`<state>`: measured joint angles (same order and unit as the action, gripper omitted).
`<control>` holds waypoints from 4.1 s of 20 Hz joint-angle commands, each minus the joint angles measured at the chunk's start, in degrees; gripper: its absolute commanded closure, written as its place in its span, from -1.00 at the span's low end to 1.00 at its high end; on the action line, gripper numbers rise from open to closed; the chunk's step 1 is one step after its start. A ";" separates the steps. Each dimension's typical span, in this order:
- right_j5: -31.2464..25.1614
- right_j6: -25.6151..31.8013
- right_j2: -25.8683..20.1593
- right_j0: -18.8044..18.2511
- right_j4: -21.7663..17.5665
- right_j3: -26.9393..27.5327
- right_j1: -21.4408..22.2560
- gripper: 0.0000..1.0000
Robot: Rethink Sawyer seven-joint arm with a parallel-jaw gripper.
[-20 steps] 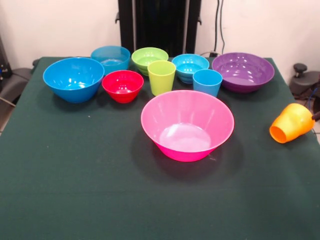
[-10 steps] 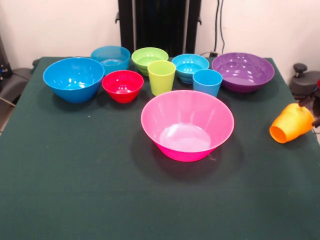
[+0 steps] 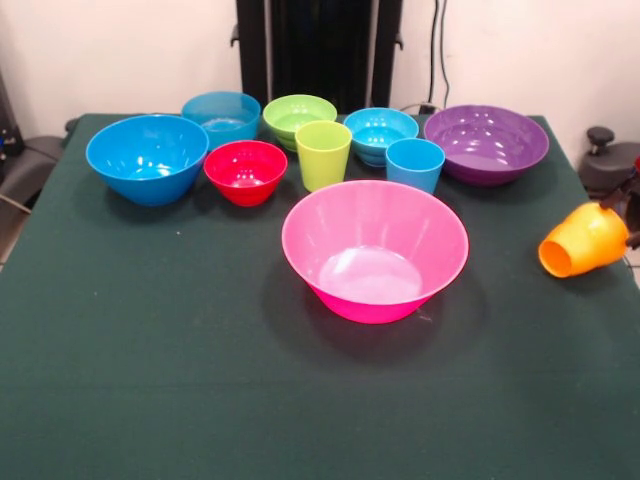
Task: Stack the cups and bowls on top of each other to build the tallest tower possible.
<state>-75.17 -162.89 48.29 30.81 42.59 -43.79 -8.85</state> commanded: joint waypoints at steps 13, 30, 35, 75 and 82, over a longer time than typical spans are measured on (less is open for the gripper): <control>9.75 -1.23 -10.00 1.14 -4.07 -8.47 0.11 -1.00; 14.17 3.61 -12.72 2.62 -6.35 -15.21 2.76 -1.00; 15.71 5.70 -14.55 3.07 -7.74 -17.91 4.65 -1.00; 22.60 -2.71 -20.06 2.40 -19.04 -23.74 11.25 -1.00; 23.11 -35.33 -9.03 9.09 -10.69 -22.20 3.28 -1.00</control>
<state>-55.63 -166.79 39.98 35.68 27.98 -63.60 1.13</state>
